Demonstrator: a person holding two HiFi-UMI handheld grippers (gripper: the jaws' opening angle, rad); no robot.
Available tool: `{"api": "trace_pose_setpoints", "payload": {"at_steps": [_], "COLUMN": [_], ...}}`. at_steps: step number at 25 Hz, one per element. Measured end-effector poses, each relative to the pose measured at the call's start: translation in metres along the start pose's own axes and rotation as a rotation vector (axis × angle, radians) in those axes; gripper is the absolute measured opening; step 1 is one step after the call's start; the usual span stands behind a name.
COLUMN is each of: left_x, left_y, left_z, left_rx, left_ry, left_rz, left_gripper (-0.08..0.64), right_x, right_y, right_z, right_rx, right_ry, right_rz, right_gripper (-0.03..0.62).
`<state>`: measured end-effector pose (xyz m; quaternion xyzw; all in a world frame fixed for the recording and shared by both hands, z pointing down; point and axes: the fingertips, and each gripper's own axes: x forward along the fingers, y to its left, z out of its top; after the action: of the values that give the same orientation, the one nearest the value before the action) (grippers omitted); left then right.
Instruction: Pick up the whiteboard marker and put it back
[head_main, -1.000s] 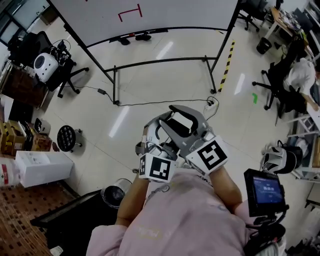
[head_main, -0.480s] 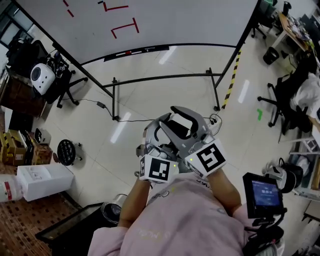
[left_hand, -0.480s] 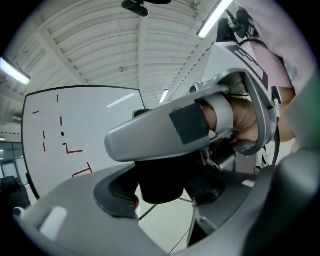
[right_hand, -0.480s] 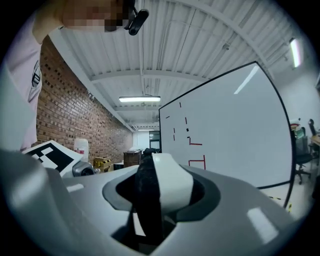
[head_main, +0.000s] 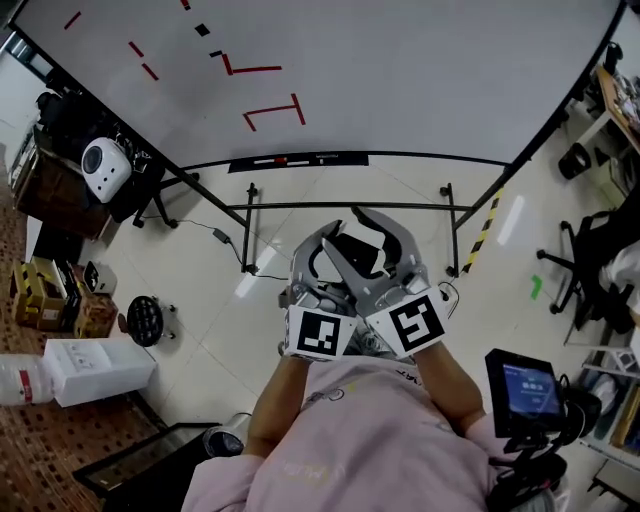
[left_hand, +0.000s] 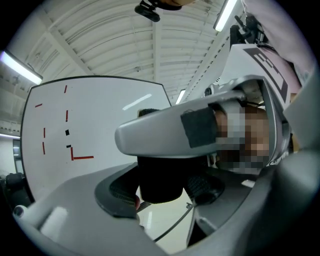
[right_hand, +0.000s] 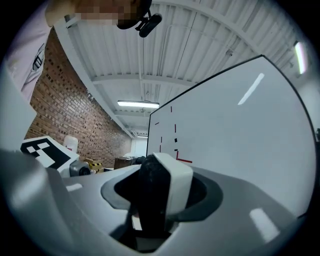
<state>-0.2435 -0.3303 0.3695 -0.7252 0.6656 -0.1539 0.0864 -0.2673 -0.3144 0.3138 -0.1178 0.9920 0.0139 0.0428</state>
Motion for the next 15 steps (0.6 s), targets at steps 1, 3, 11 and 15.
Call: {"api": "trace_pose_setpoints", "payload": {"at_steps": [1,3,11,15], "left_x": [0.012,0.038,0.136,0.177], "left_y": [0.016,0.051,0.189,0.239], "left_z": [-0.002,-0.006,-0.025,-0.033], "left_rx": [-0.003,-0.002,0.016,0.046], "left_ry": [-0.014,-0.045,-0.083,-0.09], "left_rz": [0.011,0.032,0.065,0.101], "left_gripper": [0.267,0.267,0.267,0.267], "right_x": [0.017,0.055,0.197,0.239], "right_y": [-0.009,-0.027,-0.103,-0.143], "right_z": [-0.001,-0.002,0.01,0.013], "right_rx": [-0.009,-0.035,-0.155,-0.221], "right_ry": [-0.001,-0.007,-0.061,-0.047], "right_rz": [0.005,0.013,-0.037,-0.127], "right_gripper": [0.213,0.215,0.256,0.29]}}
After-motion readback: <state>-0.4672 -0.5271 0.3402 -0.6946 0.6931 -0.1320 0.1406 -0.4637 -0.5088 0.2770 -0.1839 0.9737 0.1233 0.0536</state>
